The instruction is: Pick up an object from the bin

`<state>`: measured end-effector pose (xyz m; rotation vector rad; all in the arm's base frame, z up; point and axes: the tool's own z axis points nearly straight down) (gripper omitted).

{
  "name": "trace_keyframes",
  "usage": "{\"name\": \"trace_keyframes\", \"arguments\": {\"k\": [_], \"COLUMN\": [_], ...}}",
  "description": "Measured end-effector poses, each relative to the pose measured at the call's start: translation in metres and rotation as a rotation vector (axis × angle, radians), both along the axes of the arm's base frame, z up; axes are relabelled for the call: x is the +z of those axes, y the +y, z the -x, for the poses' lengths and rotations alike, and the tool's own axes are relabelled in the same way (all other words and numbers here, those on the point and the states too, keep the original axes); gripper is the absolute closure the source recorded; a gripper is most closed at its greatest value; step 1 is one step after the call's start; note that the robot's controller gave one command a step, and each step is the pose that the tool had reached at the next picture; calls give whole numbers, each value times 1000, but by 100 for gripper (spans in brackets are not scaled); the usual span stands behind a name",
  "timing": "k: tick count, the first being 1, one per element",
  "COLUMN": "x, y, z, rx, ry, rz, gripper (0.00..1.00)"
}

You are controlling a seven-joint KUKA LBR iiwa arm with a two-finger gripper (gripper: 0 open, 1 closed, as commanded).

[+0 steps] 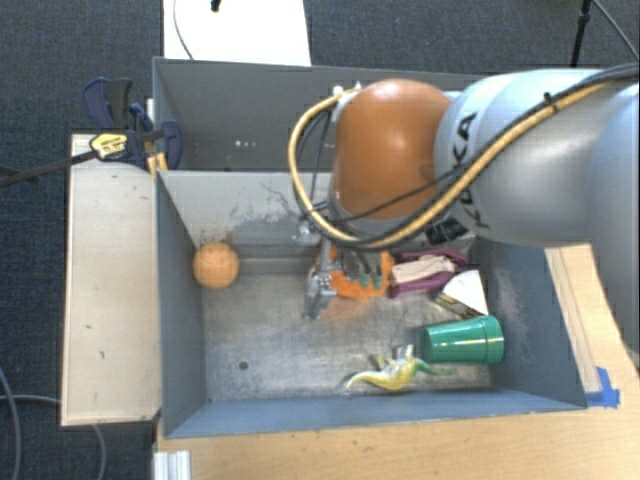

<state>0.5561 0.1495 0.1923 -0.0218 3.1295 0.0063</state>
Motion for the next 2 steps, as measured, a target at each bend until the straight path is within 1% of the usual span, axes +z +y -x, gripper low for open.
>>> {"name": "trace_keyframes", "arguments": {"k": [1,2], "x": [-41,-56], "y": [-26,-37], "z": [1,-9], "rx": [113,303], "ry": [11,10], "rz": [4,7], "gripper": [0,0]}}
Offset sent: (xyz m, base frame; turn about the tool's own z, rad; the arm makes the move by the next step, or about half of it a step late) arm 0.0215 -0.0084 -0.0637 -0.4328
